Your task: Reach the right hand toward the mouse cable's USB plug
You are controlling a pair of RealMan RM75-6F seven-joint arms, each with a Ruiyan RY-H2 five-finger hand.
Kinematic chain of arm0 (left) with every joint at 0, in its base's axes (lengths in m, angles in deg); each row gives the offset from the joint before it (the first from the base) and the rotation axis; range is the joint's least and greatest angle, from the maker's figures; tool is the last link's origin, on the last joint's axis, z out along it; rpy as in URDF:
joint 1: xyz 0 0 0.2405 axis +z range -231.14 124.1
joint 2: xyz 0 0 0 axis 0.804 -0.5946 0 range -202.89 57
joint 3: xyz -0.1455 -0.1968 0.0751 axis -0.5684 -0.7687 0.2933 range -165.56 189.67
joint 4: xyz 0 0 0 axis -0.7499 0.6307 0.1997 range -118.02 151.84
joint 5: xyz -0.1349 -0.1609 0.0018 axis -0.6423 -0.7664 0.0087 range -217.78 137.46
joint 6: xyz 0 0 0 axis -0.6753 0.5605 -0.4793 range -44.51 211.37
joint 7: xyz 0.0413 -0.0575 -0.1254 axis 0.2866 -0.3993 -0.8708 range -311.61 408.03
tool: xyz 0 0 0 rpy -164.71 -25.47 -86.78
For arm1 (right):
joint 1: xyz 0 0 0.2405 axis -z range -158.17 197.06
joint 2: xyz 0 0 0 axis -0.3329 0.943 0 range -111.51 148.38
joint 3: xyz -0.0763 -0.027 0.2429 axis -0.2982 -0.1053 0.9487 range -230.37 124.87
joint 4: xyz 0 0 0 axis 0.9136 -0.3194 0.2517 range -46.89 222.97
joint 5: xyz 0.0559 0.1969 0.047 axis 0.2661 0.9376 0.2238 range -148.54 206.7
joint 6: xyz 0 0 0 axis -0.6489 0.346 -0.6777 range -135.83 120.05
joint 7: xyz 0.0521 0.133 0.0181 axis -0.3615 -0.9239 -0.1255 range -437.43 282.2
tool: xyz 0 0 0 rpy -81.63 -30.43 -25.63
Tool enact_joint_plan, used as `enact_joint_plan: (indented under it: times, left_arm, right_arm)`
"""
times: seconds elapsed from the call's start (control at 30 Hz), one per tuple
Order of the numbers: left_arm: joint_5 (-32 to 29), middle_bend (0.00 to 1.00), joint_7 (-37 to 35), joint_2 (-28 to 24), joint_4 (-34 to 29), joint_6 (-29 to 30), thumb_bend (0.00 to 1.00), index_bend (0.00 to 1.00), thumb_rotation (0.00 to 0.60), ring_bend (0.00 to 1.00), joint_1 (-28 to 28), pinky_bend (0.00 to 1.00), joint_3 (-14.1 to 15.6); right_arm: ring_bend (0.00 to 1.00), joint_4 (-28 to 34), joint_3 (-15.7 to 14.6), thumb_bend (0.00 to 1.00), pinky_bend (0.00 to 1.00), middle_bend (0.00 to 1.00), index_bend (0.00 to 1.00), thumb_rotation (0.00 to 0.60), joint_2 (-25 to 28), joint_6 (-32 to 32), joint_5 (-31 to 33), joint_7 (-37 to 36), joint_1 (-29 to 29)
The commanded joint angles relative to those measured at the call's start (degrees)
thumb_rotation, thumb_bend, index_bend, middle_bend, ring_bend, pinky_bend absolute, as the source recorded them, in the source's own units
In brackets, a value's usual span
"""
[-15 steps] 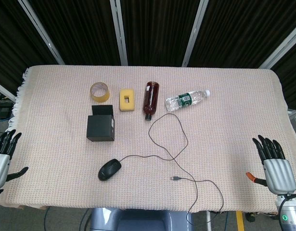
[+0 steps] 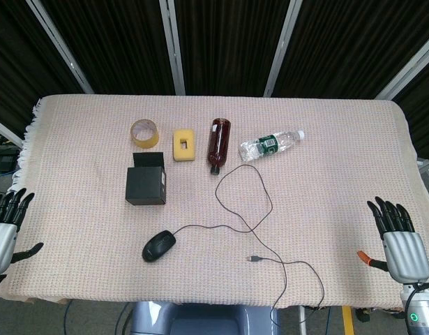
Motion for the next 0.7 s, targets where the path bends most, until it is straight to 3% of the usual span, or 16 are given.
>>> enact_joint_plan:
  times: [0.03, 0.17, 0.33, 0.43, 0.7]
  left_arm:
    - [-0.2, 0.0, -0.1, 0.2, 0.2, -0.3, 0.07, 0.0, 0.6, 0.0, -0.1, 0.0, 0.0]
    - [-0.5, 0.0, -0.2, 0.2, 0.3, -0.5, 0.07, 0.0, 0.6, 0.0, -0.2, 0.0, -0.1]
    - [-0.4, 0.0, 0.2, 0.4, 0.1, -0.4, 0.07, 0.0, 0.6, 0.0, -0.2, 0.0, -0.1]
    - [-0.8, 0.0, 0.6, 0.7, 0.3, -0.5, 0.08, 0.0, 0.6, 0.0, -0.2, 0.0, -0.2]
    - [-1.2, 0.0, 1.4, 1.0, 0.2, -1.1, 0.08, 0.0, 0.6, 0.0, -0.4, 0.0, -0.1]
  right_arm:
    - [0.0, -0.2, 0.0, 0.02, 0.0, 0.0, 0.02, 0.6, -0.1, 0.1, -0.1, 0.3, 0.0]
    - [0.0, 0.1, 0.0, 0.02, 0.0, 0.0, 0.07, 0.6, -0.1, 0.1, 0.0, 0.0, 0.0]
    - [0.0, -0.6, -0.3, 0.02, 0.0, 0.09, 0.26, 0.6, 0.0, 0.1, -2.4, -2.4, -0.7]
    - [0.0, 1.2, -1.5, 0.04, 0.0, 0.11, 0.34, 0.6, 0.5, -2.1, -7.4, -6.5, -3.4]
    - [0.0, 9.7, -0.7, 0.06, 0.0, 0.11, 0.38, 0.6, -0.7, -10.0, -7.4, -2.8, -8.8]
